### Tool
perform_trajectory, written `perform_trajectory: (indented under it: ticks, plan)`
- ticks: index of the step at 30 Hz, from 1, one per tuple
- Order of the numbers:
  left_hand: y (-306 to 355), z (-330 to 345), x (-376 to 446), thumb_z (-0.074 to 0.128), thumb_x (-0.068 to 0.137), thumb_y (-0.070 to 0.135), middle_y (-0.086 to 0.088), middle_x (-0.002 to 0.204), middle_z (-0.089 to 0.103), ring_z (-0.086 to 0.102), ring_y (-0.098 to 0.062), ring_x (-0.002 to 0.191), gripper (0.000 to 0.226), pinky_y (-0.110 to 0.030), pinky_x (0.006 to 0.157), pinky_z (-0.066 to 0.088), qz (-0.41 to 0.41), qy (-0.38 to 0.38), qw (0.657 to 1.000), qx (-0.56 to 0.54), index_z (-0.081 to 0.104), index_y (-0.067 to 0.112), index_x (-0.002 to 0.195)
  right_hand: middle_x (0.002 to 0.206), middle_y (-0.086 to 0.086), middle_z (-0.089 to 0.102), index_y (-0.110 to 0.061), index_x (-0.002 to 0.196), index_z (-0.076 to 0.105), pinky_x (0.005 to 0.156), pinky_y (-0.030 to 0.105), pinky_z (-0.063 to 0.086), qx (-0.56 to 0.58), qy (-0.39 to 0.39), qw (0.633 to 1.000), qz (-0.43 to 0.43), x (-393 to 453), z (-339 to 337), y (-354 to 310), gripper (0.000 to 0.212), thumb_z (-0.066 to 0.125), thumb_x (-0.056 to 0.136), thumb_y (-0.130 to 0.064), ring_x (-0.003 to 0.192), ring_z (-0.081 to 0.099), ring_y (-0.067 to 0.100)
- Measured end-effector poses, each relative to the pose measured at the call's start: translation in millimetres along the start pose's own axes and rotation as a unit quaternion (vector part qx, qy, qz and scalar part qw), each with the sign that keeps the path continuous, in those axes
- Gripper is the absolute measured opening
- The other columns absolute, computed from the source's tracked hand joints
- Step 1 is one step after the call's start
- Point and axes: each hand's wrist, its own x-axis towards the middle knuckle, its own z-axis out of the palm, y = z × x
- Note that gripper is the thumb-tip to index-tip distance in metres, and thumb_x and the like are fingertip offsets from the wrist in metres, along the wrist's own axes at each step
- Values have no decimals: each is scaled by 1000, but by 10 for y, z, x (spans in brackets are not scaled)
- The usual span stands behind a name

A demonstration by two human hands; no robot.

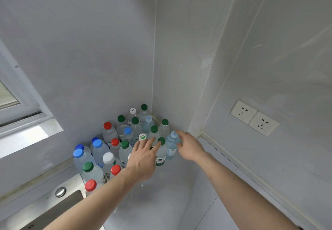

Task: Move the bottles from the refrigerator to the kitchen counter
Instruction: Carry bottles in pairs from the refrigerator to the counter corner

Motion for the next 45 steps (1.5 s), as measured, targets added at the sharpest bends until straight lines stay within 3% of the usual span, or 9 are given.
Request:
perform_trajectory:
  ticks: [3, 5, 7, 10, 13, 18, 28, 38, 45]
  plan:
    - [5, -86, -227, 46, 103, 26, -2, 168, 19, 17, -29, 154, 63, -44, 126, 12, 1, 23, 999, -48, 21, 29, 161, 151, -1, 48, -32, 156, 39, 108, 32, 44, 63, 20, 998, -17, -363, -18, -83, 57, 55, 103, -19, 131, 57, 21]
    - [-17, -161, -434, 49, 102, 27, 1, 166, 25, 25, -27, 151, 60, -42, 124, 20, 6, 30, 996, -89, 30, 31, 158, 150, -8, 50, -34, 153, 43, 95, 19, 49, 149, 31, 988, -25, -706, -47, -138, 54, 58, 103, -21, 108, 67, 6]
    - [-64, -211, -673, 54, 101, 30, 5, 163, 31, 33, -24, 146, 57, -41, 118, 32, 4, 41, 991, -126, 38, 33, 155, 142, -19, 54, -37, 149, 48, 77, 9, 48, 232, 44, 972, -18, -1130, -64, -164, 50, 61, 103, -22, 88, 67, -7]
    - [-114, -204, -1081, 60, 99, 29, 8, 158, 39, 40, -22, 140, 48, -39, 114, 38, -16, 55, 979, -193, 51, 35, 146, 139, -33, 51, -44, 144, 50, 77, 7, 48, 278, 56, 959, -15, -1761, -13, -78, 47, 62, 103, -23, 106, 63, -13]
    - [-90, -120, -1450, 60, 99, 32, 13, 158, 37, 39, -17, 141, 46, -40, 113, 40, -24, 40, 975, -217, 50, 39, 144, 143, -34, 47, -51, 142, 48, 80, 7, 49, 273, 60, 960, 9, -2184, 42, 95, 47, 61, 103, -30, 121, 56, -11]
    - [247, -116, -1702, 60, 98, 36, 15, 157, 38, 40, -16, 142, 45, -37, 115, 38, 13, 8, 972, -234, 49, 42, 142, 143, -32, 45, -56, 143, 45, 94, 12, 46, 282, 82, 954, 53, -2779, -5, 378, 48, 60, 103, -33, 126, 49, -14]
    - [1467, -374, -1713, 58, 100, 39, 22, 159, 32, 33, -9, 144, 44, -32, 117, 34, 195, -42, 960, -198, 47, 44, 142, 142, -32, 45, -57, 144, 44, 110, 18, 39, 314, 186, 919, 148, -4163, 1, 844, 49, 60, 103, -34, 129, 44, -15]
    - [3235, -252, -2753, 59, 100, 38, 27, 155, 33, 31, -6, 142, 43, -29, 117, 31, 369, -93, 897, -225, 50, 44, 142, 146, -34, 45, -54, 146, 45, 115, 26, 42, 306, 312, 864, 250, -6375, 383, 1390, 53, 63, 101, -32, 136, 44, -8]
    - [4158, -186, -3749, 61, 99, 37, 26, 153, 38, 34, -5, 141, 43, -29, 119, 30, 469, -127, 842, -234, 52, 42, 141, 145, -40, 41, -59, 144, 42, 113, 23, 40, 297, 375, 821, 312, -7837, 752, 1480, 53, 62, 100, -38, 137, 42, -9]
